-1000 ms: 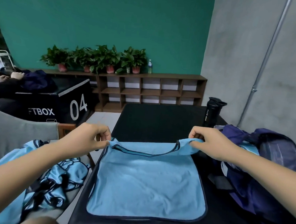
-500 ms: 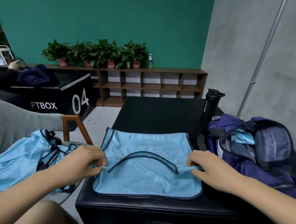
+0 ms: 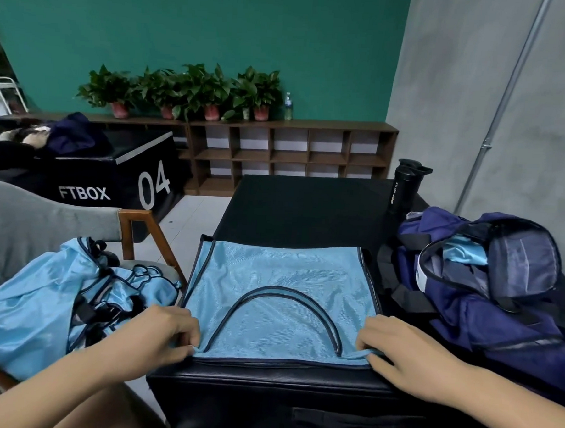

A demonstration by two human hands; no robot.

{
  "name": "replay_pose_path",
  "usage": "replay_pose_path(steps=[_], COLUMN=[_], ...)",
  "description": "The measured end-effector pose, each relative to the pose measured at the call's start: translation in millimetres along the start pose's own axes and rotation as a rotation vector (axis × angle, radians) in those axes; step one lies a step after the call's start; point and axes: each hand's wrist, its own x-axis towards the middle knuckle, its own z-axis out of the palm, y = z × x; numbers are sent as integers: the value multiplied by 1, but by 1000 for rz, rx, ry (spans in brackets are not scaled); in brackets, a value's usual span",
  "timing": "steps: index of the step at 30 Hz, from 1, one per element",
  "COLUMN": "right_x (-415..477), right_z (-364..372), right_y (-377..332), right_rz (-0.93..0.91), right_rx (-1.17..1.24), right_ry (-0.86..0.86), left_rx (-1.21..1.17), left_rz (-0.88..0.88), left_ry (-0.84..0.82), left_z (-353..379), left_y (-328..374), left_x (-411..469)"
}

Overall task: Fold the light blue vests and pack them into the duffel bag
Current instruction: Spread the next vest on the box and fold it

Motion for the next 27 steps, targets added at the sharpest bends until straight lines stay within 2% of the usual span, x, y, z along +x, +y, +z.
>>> replay_pose_path(steps=[7, 11, 14, 23, 27], right_x=[-4, -4, 3, 73, 104], right_z=[-4, 2, -4, 0, 10], right_y=[-6, -13, -13, 30, 56], right_rz=[-35, -76, -42, 85, 128], right_rx=[-2, 32, 100, 37, -60], right_ry=[108, 25, 10, 175, 227], left_rx=[-43, -146, -224, -7, 149], left_rz=[-32, -94, -154, -322, -492], left_ry=[-23, -126, -200, 281, 347], left_z=[-4, -10, -23, -38, -37], left_y=[-1, 8, 11, -43, -65], left_x=[-4, 0, 14, 119, 154])
